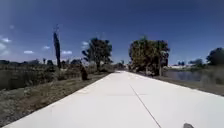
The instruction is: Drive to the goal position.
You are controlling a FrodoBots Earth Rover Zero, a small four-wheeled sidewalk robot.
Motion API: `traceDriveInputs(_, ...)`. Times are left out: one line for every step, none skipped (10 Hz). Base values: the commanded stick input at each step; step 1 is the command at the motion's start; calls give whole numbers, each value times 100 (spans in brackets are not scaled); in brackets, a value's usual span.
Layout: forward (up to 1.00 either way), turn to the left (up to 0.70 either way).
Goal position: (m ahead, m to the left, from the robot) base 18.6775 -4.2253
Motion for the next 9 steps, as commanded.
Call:
traceDriveInputs(70,-35)
traceDriveInputs(70,-35)
traceDriveInputs(70,-28)
traceDriveInputs(70,0)
traceDriveInputs(70,0)
traceDriveInputs(70,0)
traceDriveInputs(70,0)
traceDriveInputs(70,0)
traceDriveInputs(70,0)
